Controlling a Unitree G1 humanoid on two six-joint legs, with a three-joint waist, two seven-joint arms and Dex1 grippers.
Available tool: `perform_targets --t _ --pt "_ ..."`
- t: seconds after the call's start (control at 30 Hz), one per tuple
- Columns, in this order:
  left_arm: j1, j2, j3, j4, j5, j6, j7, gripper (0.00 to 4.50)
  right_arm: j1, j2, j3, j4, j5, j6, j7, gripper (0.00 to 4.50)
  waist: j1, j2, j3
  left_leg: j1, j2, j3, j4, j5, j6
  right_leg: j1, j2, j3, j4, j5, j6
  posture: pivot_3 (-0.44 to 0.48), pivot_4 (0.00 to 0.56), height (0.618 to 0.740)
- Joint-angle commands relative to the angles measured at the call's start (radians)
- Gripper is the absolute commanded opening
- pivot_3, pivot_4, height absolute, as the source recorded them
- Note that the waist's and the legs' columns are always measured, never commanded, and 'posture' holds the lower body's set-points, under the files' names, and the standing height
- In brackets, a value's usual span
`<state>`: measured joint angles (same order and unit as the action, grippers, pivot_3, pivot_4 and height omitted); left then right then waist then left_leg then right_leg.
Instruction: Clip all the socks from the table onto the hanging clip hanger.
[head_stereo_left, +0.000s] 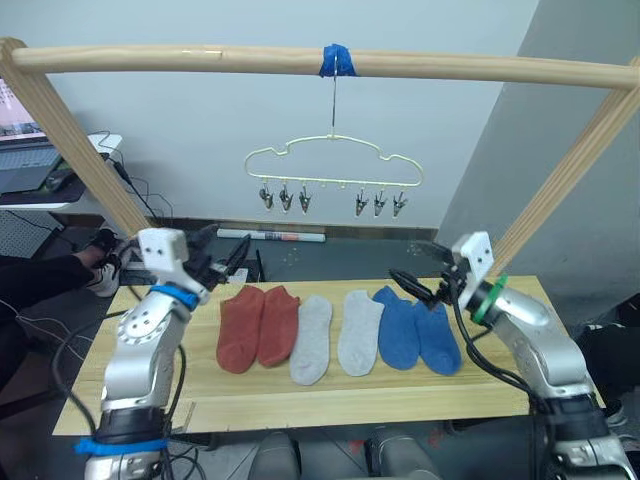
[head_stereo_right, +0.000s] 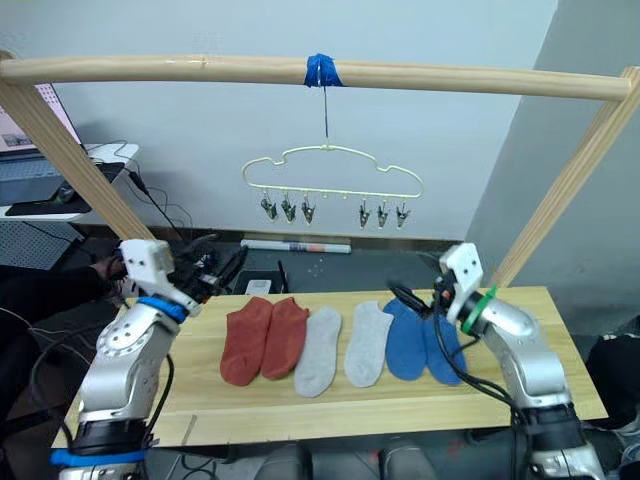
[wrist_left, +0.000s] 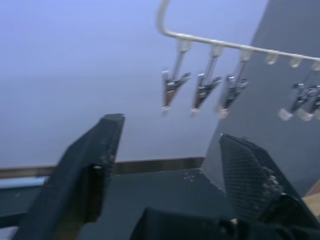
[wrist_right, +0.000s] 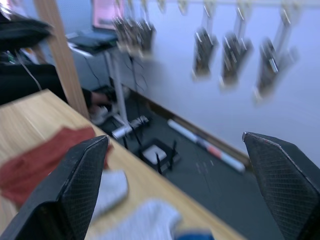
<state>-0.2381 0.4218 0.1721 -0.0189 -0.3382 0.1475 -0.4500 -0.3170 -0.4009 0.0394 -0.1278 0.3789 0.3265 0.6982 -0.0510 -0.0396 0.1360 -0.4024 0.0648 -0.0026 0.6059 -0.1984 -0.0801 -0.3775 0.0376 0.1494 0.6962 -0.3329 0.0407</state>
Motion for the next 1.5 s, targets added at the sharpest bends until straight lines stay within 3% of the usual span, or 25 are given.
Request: perform_targets --t 0.03,0.33,0.63,0.77,1.5 --pt "-0.065 -0.015 -0.013 0.03 0.03 -0.019 0.015 3.05 -0.075 0.034 0.026 -0.041 0.031 0.035 0.011 4.5 0.001 0.0 0.001 -0.001 0.0 0.0 0.0 0.0 0.0 0.0 0.0 0.0 -0.001 0.0 0.0 0.04 0.127 0.74" --pt "-0.178 -0.087 -0.013 0.194 0.084 -0.097 0.058 3.05 -0.157 0.109 0.09 -0.009 0.007 0.019 0.034 4.5 0.016 0.0 0.001 -0.015 0.0 -0.007 0.005 -0.004 0.0 -0.009 0.0 -0.007 -0.001 0.002 -0.003 0.021 0.117 0.74" --pt "-0.288 -0.136 -0.025 0.379 0.117 -0.211 0.059 3.05 -0.218 0.163 0.107 0.007 -0.006 0.024 0.023 4.5 0.02 0.0 0.001 -0.017 0.0 -0.016 0.006 -0.004 0.0 -0.007 0.0 -0.017 0.001 0.002 -0.004 0.004 0.116 0.74" --pt "-0.317 -0.146 -0.033 0.422 0.122 -0.227 0.053 2.29 -0.215 0.161 0.106 -0.005 -0.007 0.028 0.02 4.5 0.02 0.0 0.001 -0.019 0.0 -0.021 0.007 -0.004 0.0 -0.007 0.0 -0.023 0.001 0.002 -0.004 -0.003 0.119 0.74" --pt "-0.425 -0.16 -0.032 0.558 0.139 -0.312 0.056 2.29 -0.24 0.174 0.109 -0.041 0.008 0.069 0.016 4.5 0.019 0.0 0.001 -0.02 0.0 -0.024 0.008 -0.004 0.0 -0.007 0.0 -0.026 0.002 0.002 -0.004 -0.012 0.121 0.74"
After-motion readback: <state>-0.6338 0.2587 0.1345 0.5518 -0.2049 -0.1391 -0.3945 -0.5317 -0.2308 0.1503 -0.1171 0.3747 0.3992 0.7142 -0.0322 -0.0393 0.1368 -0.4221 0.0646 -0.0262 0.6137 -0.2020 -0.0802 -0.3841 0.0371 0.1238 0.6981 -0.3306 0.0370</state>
